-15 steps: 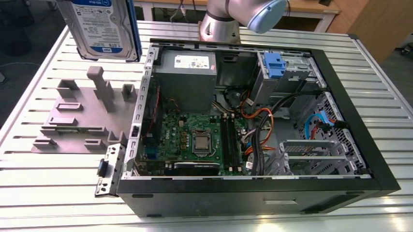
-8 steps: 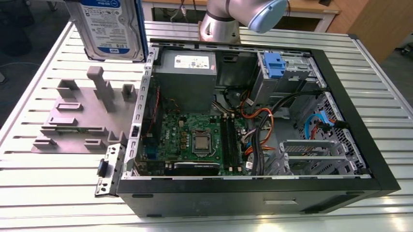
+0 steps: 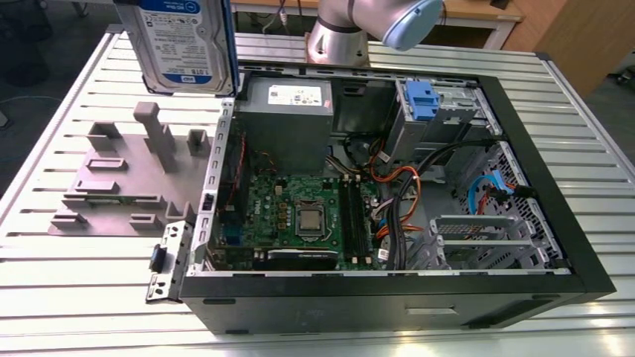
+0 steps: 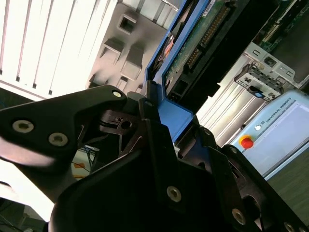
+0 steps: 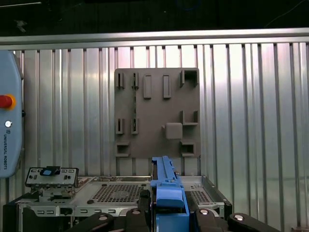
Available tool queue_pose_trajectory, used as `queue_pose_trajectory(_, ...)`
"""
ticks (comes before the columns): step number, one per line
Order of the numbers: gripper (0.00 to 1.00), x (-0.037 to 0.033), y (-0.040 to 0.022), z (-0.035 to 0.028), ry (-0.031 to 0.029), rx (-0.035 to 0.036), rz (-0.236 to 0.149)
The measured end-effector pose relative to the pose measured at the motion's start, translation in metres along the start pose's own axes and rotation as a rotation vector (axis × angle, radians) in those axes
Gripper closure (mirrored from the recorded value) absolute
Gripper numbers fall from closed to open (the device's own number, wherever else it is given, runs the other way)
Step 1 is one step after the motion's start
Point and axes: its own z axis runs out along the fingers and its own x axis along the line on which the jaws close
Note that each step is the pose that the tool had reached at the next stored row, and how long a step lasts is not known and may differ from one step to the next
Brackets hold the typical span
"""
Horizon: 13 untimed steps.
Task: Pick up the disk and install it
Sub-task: 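Pick up the disk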
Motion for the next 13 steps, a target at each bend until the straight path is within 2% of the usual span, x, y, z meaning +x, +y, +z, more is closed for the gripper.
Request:
queue_pose_trajectory(5,0.63,0.0014,-0.0024,0.0005,0.0,0.0,0.0)
queue_pose_trajectory(13,0.63,0.0085,-0.0065,0.0014,-0.0001,0.0,0.0)
